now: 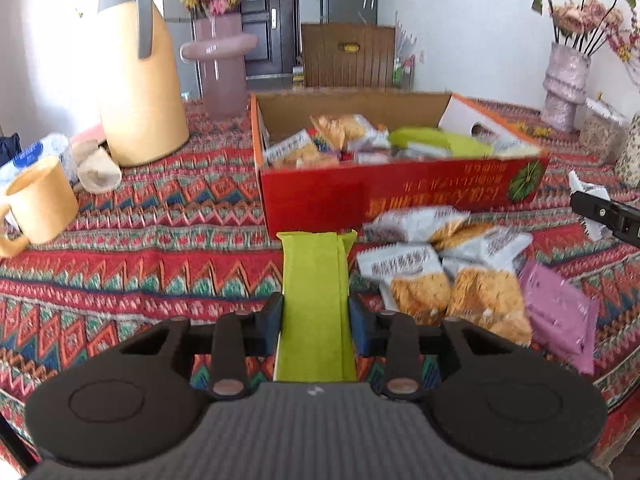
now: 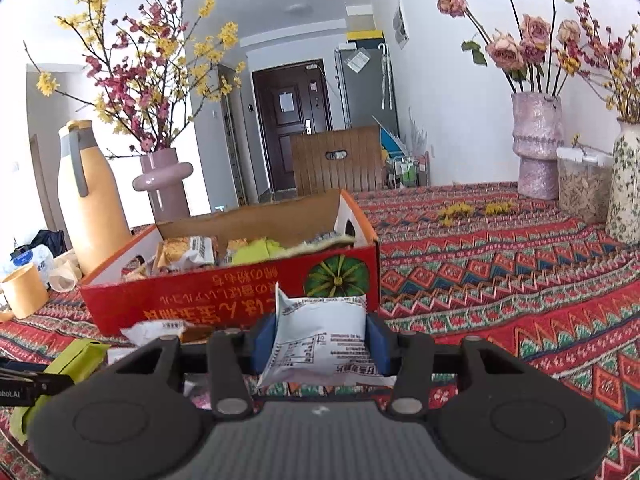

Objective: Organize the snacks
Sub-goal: 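Carry both packets over the box and open both grippers to drop them, then withdraw both grippers from the box toward the snack pile, then grasp the pink packet with the right gripper, then grasp the pumpkin-seed oat crisp packet with left gripper while right holds pink packet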

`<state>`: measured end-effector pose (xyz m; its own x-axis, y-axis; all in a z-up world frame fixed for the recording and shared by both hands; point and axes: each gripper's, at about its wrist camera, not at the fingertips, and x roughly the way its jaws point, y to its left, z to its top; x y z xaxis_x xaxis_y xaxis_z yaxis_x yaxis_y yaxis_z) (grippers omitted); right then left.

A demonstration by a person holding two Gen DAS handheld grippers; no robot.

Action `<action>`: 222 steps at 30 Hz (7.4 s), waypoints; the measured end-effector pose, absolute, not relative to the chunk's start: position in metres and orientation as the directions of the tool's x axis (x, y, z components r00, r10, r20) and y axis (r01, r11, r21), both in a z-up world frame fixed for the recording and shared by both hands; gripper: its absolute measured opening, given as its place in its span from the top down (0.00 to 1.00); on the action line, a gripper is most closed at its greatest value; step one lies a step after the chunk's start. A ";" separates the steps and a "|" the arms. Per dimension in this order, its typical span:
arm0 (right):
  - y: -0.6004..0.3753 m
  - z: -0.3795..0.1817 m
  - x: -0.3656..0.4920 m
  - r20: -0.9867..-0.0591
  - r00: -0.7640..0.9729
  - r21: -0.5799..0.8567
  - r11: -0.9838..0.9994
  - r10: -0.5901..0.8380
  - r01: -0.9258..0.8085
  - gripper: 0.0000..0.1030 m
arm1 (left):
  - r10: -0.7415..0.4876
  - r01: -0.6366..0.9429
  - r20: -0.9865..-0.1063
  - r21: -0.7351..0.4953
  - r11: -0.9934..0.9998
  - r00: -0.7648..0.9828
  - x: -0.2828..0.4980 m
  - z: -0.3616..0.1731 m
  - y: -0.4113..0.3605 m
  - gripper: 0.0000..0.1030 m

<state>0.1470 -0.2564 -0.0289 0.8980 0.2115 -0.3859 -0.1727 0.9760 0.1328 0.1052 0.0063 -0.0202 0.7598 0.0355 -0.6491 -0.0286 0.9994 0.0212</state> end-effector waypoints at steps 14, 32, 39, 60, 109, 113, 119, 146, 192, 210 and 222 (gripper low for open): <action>-0.233 0.019 0.165 -0.290 0.927 0.091 0.971 0.239 -0.221 0.54 | 0.034 -0.039 -0.467 0.000 0.999 0.883 0.126 0.058 0.004 0.66; -0.201 0.046 0.259 -0.264 0.938 0.069 0.975 0.224 -0.213 0.54 | 0.065 -0.090 -0.441 -0.036 0.995 0.895 0.232 0.068 0.006 0.66; -0.194 0.019 0.283 -0.305 0.925 0.090 0.974 0.225 -0.207 0.54 | 0.055 -0.102 -0.452 -0.082 0.991 0.890 0.258 0.039 0.017 0.66; -0.184 0.001 0.285 -0.359 0.915 0.049 0.983 0.183 -0.177 0.17 | 0.018 -0.064 -0.449 -0.088 0.994 0.894 0.258 0.020 0.012 0.28; -0.240 -0.018 0.165 -0.430 0.884 0.095 0.983 0.184 -0.159 0.00 | 0.088 -0.099 -0.453 0.000 0.995 0.887 0.126 0.007 0.034 0.00; -0.244 -0.034 0.169 -0.465 0.869 0.115 0.985 0.169 -0.130 0.00 | 0.080 -0.094 -0.481 -0.004 0.996 0.873 0.132 -0.011 0.039 0.00; -0.247 -0.049 0.176 -0.484 0.858 0.143 0.983 0.171 -0.115 0.00 | 0.082 -0.101 -0.512 -0.010 0.995 0.855 0.144 -0.039 0.042 0.00; -0.246 -0.054 0.180 -0.486 0.852 0.166 0.978 0.196 -0.130 0.00 | 0.043 -0.084 -0.467 -0.068 0.994 0.883 0.137 -0.037 0.046 0.00; -0.203 -0.058 0.127 -0.635 0.759 -0.007 0.982 0.140 -0.188 0.00 | -0.028 -0.042 -0.425 -0.154 0.987 0.905 0.123 -0.033 0.055 0.00; -0.209 -0.057 0.122 -0.596 0.777 0.020 0.971 0.204 -0.239 0.41 | -0.009 -0.057 -0.452 -0.131 0.990 0.892 0.128 -0.036 0.053 0.00; -0.249 -0.043 0.131 -0.489 0.859 0.042 0.988 0.148 -0.146 0.41 | 0.018 -0.076 -0.597 -0.071 0.995 0.802 0.147 -0.036 0.045 0.00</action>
